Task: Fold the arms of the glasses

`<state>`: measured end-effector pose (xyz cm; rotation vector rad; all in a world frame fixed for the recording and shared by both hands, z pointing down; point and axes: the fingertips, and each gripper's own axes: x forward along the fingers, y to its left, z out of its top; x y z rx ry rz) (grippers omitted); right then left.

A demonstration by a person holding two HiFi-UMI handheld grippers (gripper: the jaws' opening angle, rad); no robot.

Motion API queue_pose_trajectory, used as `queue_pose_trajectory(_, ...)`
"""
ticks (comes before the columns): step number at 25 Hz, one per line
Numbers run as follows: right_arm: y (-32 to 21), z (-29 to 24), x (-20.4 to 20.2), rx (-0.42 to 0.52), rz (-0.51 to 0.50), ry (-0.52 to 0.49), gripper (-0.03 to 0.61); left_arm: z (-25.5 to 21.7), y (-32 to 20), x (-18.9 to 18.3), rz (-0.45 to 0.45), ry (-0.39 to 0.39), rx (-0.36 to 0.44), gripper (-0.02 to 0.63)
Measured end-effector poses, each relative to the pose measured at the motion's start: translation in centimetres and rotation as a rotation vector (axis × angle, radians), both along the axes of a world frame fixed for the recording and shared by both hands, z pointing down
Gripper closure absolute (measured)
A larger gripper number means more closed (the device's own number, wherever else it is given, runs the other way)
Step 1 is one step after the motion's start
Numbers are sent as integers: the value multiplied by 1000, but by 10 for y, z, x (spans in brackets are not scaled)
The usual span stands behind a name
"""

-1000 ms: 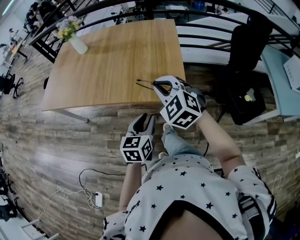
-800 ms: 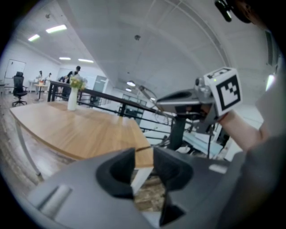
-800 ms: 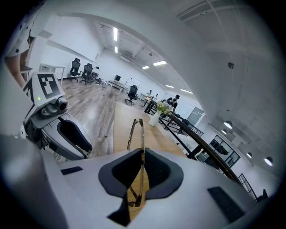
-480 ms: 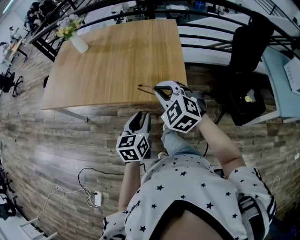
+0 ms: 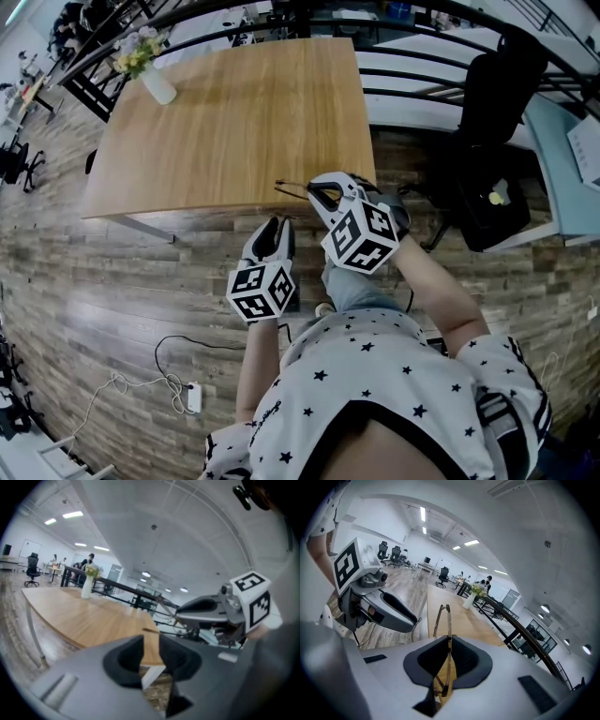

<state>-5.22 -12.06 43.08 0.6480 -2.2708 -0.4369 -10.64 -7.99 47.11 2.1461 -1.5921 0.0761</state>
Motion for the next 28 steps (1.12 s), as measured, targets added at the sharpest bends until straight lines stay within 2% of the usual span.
queue_pose_trajectory(17, 20, 21, -13, -8, -61, 54, 558, -8, -10, -2, -10, 4, -1, 532)
queue_pose_trajectory(28, 11, 30, -15, -20, -57, 65, 558, 1, -21, -3, -12, 7, -21, 541)
